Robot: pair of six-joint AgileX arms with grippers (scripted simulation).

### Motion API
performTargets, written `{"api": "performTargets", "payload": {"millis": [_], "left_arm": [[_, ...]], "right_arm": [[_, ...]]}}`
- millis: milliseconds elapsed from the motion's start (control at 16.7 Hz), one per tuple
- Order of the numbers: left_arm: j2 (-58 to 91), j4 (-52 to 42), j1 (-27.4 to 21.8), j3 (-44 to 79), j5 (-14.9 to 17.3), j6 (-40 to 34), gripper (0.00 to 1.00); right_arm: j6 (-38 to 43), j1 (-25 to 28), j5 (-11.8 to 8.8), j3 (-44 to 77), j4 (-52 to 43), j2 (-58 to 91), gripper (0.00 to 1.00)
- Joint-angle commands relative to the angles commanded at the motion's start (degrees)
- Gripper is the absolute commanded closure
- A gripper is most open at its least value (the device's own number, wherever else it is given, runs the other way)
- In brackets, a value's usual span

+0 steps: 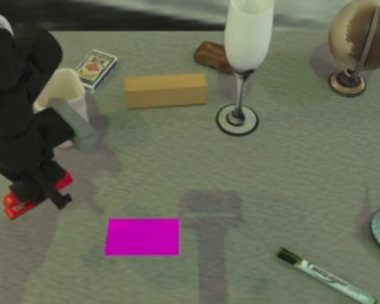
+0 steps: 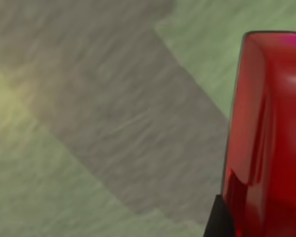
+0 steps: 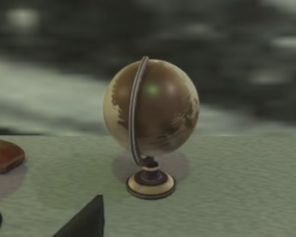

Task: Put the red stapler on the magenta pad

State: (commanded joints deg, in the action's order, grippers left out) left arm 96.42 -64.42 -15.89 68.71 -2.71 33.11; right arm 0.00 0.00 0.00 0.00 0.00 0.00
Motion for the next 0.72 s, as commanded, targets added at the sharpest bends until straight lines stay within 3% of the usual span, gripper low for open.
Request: {"api": "performTargets", "payload": {"millis": [300,720], "left_arm": [[3.01,-5.18,-3.82,3.77,-2.44,-29.19,1.0],[8.25,-10.86,-10.51,8.17,-3.48,-84.4,1.0]], "right_arm": [[0.0,0.0,0.0,0.0,0.0,0.0,0.0],[0.0,0.0,0.0,0.0,0.0,0.0,0.0]]}}
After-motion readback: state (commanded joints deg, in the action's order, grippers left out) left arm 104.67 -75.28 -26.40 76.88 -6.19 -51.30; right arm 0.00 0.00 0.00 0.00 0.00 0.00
